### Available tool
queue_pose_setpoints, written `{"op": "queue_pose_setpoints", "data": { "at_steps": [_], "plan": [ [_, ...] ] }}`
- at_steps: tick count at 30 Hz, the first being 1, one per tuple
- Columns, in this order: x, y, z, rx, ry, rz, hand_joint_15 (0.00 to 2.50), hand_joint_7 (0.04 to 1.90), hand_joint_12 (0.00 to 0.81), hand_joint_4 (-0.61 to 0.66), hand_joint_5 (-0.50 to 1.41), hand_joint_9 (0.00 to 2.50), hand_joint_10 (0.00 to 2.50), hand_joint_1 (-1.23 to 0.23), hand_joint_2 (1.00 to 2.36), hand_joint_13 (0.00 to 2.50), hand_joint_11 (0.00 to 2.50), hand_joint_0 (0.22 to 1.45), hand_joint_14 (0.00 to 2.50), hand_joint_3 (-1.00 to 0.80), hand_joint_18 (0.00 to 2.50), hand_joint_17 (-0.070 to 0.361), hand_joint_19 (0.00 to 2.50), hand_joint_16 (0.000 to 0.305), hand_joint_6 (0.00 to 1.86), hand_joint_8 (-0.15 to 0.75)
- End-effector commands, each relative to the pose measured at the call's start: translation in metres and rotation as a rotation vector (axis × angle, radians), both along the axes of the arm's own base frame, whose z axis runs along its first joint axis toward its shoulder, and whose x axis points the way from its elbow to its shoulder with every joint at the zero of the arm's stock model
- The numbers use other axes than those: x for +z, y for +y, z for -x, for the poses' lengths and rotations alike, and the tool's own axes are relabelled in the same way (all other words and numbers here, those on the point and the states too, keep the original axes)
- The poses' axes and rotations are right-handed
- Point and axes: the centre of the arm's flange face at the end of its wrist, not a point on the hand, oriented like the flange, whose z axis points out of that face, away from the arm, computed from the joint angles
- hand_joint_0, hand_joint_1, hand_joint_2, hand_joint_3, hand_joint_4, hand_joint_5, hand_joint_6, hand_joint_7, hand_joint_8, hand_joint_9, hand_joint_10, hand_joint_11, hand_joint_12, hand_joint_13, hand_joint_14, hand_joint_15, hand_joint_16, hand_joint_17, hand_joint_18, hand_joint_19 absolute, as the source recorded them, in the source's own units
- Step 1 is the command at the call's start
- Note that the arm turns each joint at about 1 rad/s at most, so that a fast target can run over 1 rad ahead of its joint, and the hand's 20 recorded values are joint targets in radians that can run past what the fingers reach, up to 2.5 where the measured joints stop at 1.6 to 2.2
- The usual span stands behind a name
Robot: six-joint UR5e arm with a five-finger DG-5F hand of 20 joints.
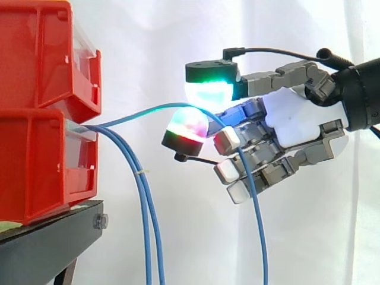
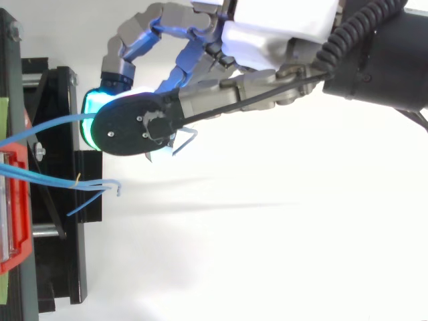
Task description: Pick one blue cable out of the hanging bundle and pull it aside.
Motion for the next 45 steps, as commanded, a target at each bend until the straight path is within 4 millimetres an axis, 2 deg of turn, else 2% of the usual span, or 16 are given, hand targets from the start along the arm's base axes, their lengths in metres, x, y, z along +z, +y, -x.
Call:
{"op": "queue_pose_setpoints", "data": {
  "at_steps": [1,8,12,13,15,17,20,22,28,30,32,34,35,36,37,45],
  "plan": [
    [0.002,-0.001,0.001,-0.001,0.001,0.005,0.55,0.88,0.261,-0.11,-0.12,1.16,0.02,-0.76,1.02,1.02,0.77,0.63,0.02,-0.05,0.79,0.112,0.44,0.05,0.96,0.26],
    [0.008,-0.002,0.005,-0.001,0.013,0.006,0.53,0.97,0.268,-0.22,-0.08,1.23,0.02,-0.79,1.01,1.07,0.7,0.62,0.02,0.02,0.86,0.125,0.4,0.056,0.94,0.225],
    [0.009,-0.006,0.01,-0.005,0.041,0.008,0.52,0.99,0.277,-0.25,-0.07,1.27,0.02,-0.81,1.02,1.09,0.67,0.62,0.02,0.06,0.89,0.13,0.38,0.058,0.93,0.242],
    [0.009,-0.008,0.012,-0.008,0.05,0.009,0.51,1.01,0.283,-0.26,-0.07,1.27,0.02,-0.82,1.09,1.09,0.66,0.6,0.02,0.04,0.9,0.131,0.38,0.058,0.93,0.244],
    [0.008,-0.008,0.013,-0.008,0.064,0.011,0.52,1.01,0.285,-0.27,-0.07,1.27,0.02,-0.82,1.12,1.09,0.66,0.6,0.02,0.04,0.9,0.131,0.37,0.058,0.93,0.243],
    [0.007,-0.009,0.015,-0.008,0.076,0.012,0.52,1.06,0.287,-0.32,-0.06,1.27,0.02,-0.83,1.33,1.11,0.63,0.56,0.02,0.01,0.91,0.133,0.38,0.059,0.92,0.239],
    [0.003,-0.009,0.016,-0.008,0.091,0.013,0.55,1.1,0.287,-0.36,-0.05,1.29,0.02,-0.85,1.48,1.14,0.63,0.54,0.02,0.02,0.91,0.133,0.38,0.059,0.92,0.232],
    [0.001,-0.009,0.018,-0.009,0.095,0.011,0.57,1.13,0.283,-0.38,-0.05,1.31,0.02,-0.86,1.54,1.15,0.63,0.53,0.02,0.01,0.92,0.132,0.39,0.059,0.92,0.236],
    [-0.009,-0.008,0.021,-0.007,0.121,0.013,0.63,1.23,0.279,-0.39,-0.05,1.33,0.02,-0.85,1.56,1.16,0.65,0.56,0.02,0.04,0.91,0.125,0.42,0.056,0.92,0.226],
    [-0.015,-0.008,0.022,-0.008,0.133,0.013,0.64,1.2,0.291,-0.41,-0.04,1.34,0.02,-0.79,1.76,1.12,0.64,0.52,0.02,-0.02,0.92,0.124,0.43,0.055,0.93,0.217],
    [-0.02,-0.008,0.024,-0.008,0.142,0.014,0.64,1.16,0.3,-0.4,-0.03,1.36,0.02,-0.67,2.03,1.12,0.64,0.47,0.02,-0.09,0.92,0.125,0.44,0.055,0.92,0.213],
    [-0.03,-0.006,0.026,-0.006,0.144,0.01,0.64,1.14,0.301,-0.4,-0.03,1.36,0.02,-0.64,2.08,1.12,0.65,0.47,0.02,-0.11,0.92,0.125,0.44,0.055,0.92,0.213],
    [-0.03,-0.006,0.024,-0.007,0.134,0.007,0.64,1.14,0.308,-0.39,-0.04,1.36,0.02,-0.67,2.0,1.11,0.65,0.47,0.02,-0.11,0.92,0.126,0.44,0.056,0.92,0.218],
    [-0.03,-0.006,0.023,-0.01,0.123,0.003,0.64,1.13,0.307,-0.38,-0.04,1.36,0.02,-0.67,1.99,1.12,0.65,0.47,0.02,-0.11,0.93,0.126,0.43,0.056,0.92,0.221],
    [-0.029,-0.006,0.022,-0.01,0.118,0.003,0.64,1.11,0.309,-0.35,-0.05,1.35,0.02,-0.71,1.86,1.12,0.65,0.49,0.02,-0.11,0.93,0.127,0.44,0.057,0.92,0.226],
    [-0.029,-0.009,0.022,-0.017,0.107,-0.011,0.64,1.14,0.308,-0.35,-0.06,1.33,0.02,-0.77,1.68,1.11,0.67,0.51,0.02,-0.08,0.92,0.127,0.43,0.056,0.93,0.237]
  ]
}}
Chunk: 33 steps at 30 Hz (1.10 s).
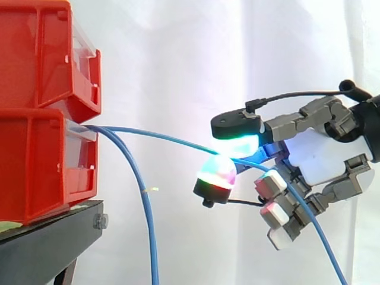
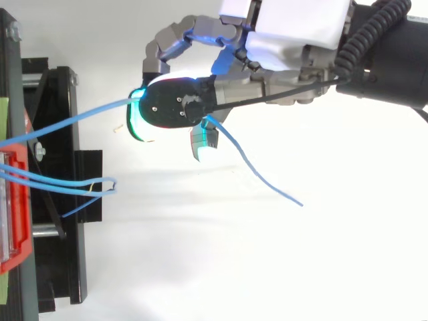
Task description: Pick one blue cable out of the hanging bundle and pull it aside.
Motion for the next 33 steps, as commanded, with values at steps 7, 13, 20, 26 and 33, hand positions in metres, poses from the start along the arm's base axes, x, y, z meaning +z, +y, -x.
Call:
{"op": "queue_pose_setpoints", "data": {
  "at_steps": [7,13,20,26,33],
  "plan": [
    [0.0,-0.0017,0.0,-0.012,-0.009,-0.028,0.64,1.06,0.268,-0.38,-0.11,1.19,0.02,-0.89,1.01,0.96,0.71,0.72,0.02,-0.05,0.75,0.104,0.47,0.046,0.97,0.194],
    [0.0015,-0.0039,-0.0006,-0.015,-0.015,-0.03,0.62,1.01,0.247,-0.36,-0.13,1.12,0.03,-0.86,1.02,0.9,0.72,0.72,0.03,-0.19,0.69,0.095,0.48,0.042,0.97,0.174],
    [0.0068,-0.006,-0.0019,-0.018,-0.024,-0.029,0.61,0.91,0.257,-0.18,-0.14,1.09,0.03,-0.82,1.01,0.89,0.72,0.68,0.02,-0.29,0.69,0.097,0.48,0.043,0.97,0.192],
    [0.0068,-0.0038,-0.0022,-0.015,-0.025,-0.031,0.61,0.78,0.26,-0.08,-0.14,1.07,0.03,-0.73,1.01,0.88,0.72,0.61,0.02,-0.37,0.68,0.1,0.49,0.044,0.96,0.205],
    [0.0087,-0.006,-0.0021,-0.017,-0.028,-0.028,0.6,0.81,0.27,-0.05,-0.13,1.06,0.02,-0.72,1.01,0.86,0.72,0.59,0.02,-0.4,0.67,0.102,0.49,0.045,0.93,0.206]
  ]
}}
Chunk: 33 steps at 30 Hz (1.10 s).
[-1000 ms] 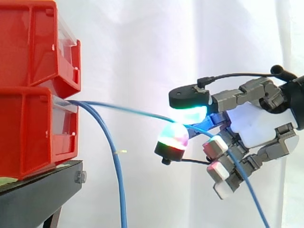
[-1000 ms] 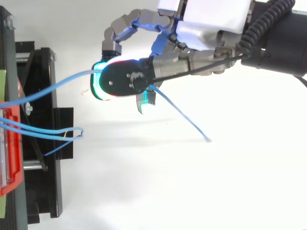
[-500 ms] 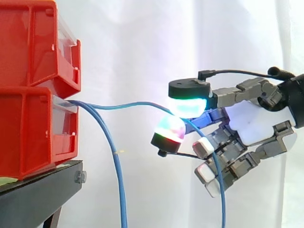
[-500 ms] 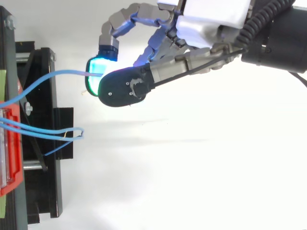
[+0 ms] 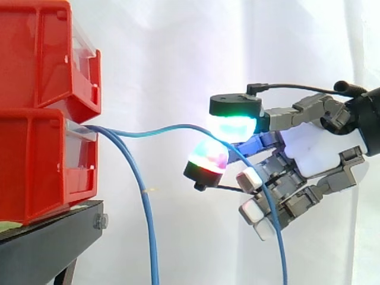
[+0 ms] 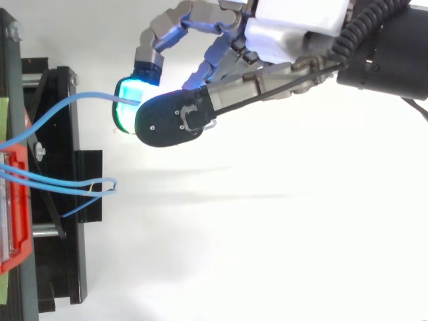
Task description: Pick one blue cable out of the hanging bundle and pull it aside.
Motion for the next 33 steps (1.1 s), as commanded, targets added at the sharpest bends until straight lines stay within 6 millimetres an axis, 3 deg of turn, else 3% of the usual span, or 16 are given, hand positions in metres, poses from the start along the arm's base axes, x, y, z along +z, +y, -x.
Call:
{"op": "queue_pose_setpoints", "data": {
  "at_steps": [1,16,25,30,33],
  "plan": [
    [0.0004,-0.0007,-0.0004,0.0,-0.003,0.002,0.59,0.8,0.269,-0.04,-0.13,1.06,0.02,-0.71,1.01,0.86,0.72,0.58,0.02,-0.41,0.67,0.102,0.48,0.045,0.93,0.205],
    [0.0069,-0.0009,0.0016,0.001,-0.006,0.006,0.58,0.85,0.284,0.0,-0.12,1.08,0.02,-0.61,1.0,0.87,0.7,0.51,0.02,-0.47,0.68,0.11,0.49,0.049,0.88,0.226],
    [0.008,0.0002,0.0017,0.003,-0.008,0.005,0.57,0.78,0.306,0.03,-0.11,1.09,0.02,-0.57,1.0,0.89,0.68,0.44,0.02,-0.5,0.72,0.125,0.46,0.056,0.86,0.251],
    [0.008,-0.0009,0.0018,0.001,-0.008,0.005,0.57,0.84,0.287,0.01,-0.11,1.1,0.02,-0.55,1.0,0.89,0.69,0.49,0.02,-0.49,0.69,0.116,0.49,0.051,0.86,0.238],
    [0.008,-0.0009,0.0018,0.001,-0.008,0.005,0.59,0.89,0.272,-0.02,-0.11,1.1,0.03,-0.6,1.01,0.9,0.71,0.56,0.03,-0.36,0.67,0.107,0.51,0.047,0.87,0.226]
  ]
}}
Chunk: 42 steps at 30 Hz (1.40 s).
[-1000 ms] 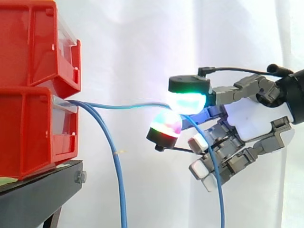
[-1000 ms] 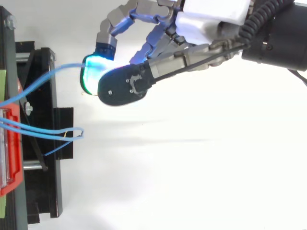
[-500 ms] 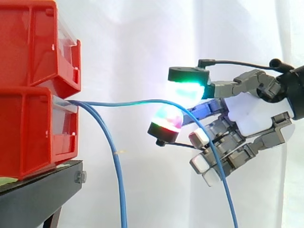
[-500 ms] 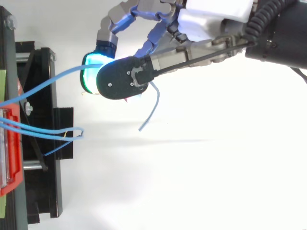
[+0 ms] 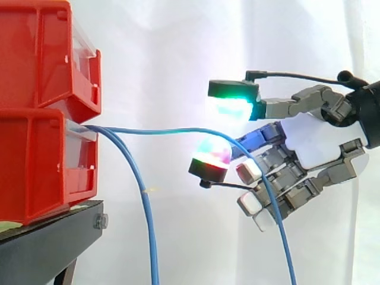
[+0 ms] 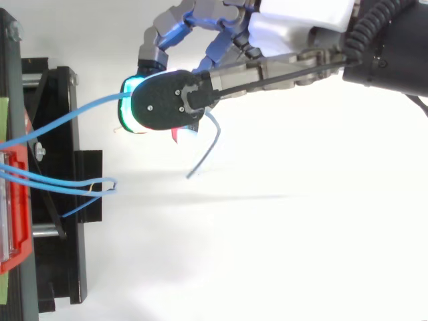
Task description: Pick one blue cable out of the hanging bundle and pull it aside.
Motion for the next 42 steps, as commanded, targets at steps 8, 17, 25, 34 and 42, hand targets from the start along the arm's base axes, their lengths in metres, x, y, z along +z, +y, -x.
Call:
{"op": "queue_pose_setpoints", "data": {
  "at_steps": [8,17,25,34,42],
  "plan": [
    [0.0,0.0,0.0,-0.001,-0.002,0.0,0.56,0.86,0.321,-0.08,-0.09,1.17,0.02,-0.67,1.01,0.97,0.67,0.57,0.02,-0.11,0.81,0.133,0.44,0.059,0.92,0.27],
    [0.0,-0.004,0.001,-0.006,-0.001,-0.003,0.56,0.93,0.333,-0.24,-0.06,1.23,0.02,-0.73,1.21,1.04,0.64,0.52,0.02,-0.07,0.9,0.143,0.4,0.063,0.91,0.285],
    [-0.017,-0.002,0.006,-0.003,0.036,0.0,0.56,0.96,0.332,-0.24,-0.05,1.24,0.02,-0.74,1.22,1.03,0.63,0.53,0.02,-0.06,0.9,0.142,0.4,0.063,0.9,0.281],
    [-0.041,0.001,0.009,-0.001,0.035,0.0,0.56,0.98,0.335,-0.26,-0.05,1.23,0.02,-0.8,1.26,1.01,0.63,0.53,0.02,-0.04,0.9,0.14,0.38,0.062,0.9,0.279],
    [-0.064,0.003,0.008,0.002,-0.011,-0.001,0.58,0.98,0.334,-0.26,-0.04,1.25,0.02,-0.79,1.26,1.02,0.63,0.53,0.02,-0.03,0.91,0.139,0.38,0.062,0.9,0.278]
  ]
}}
